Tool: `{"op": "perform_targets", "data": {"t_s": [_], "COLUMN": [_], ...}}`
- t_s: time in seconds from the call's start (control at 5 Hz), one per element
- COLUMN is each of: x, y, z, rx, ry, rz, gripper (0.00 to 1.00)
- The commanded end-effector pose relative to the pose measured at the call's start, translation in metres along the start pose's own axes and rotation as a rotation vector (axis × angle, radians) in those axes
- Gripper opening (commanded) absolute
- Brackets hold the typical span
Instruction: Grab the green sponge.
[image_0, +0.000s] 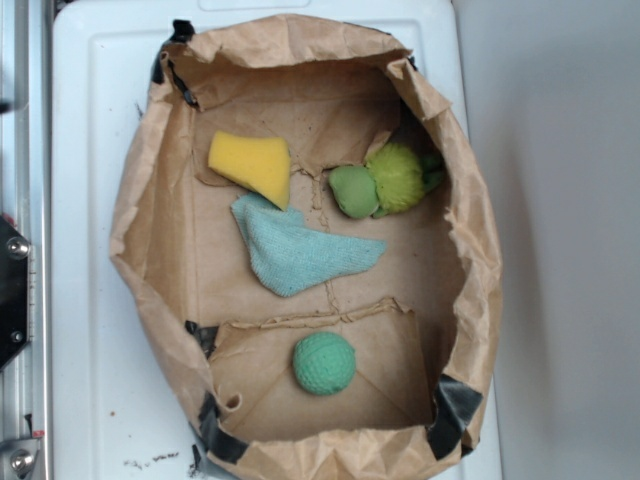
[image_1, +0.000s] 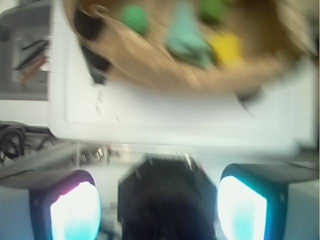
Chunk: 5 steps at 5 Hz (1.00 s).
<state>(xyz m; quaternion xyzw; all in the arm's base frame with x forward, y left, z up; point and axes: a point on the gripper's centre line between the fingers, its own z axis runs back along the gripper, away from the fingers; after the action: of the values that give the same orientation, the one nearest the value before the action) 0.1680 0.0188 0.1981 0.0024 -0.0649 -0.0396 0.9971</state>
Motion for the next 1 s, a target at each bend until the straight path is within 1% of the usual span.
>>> {"op": "perform_targets", "data": {"t_s": [0.0, 0.2, 0.4, 0.6, 0.8], "x": [0.075, 0.083, 0.089, 0.087, 0.091], "y": [0.032, 0.043, 0.042, 0.039, 0.044], "z": [-0.046, -0.058, -0.069, -0.085, -0.096], "rx": [0.093, 0.104, 0.101, 0.097, 0.083], "ry": [0.004, -0.015, -0.016, -0.009, -0.017], "rz": [0.038, -0.015, -0.071, -0.148, -0.177], "gripper": [1.0, 1.0, 1.0, 1.0, 1.0]}}
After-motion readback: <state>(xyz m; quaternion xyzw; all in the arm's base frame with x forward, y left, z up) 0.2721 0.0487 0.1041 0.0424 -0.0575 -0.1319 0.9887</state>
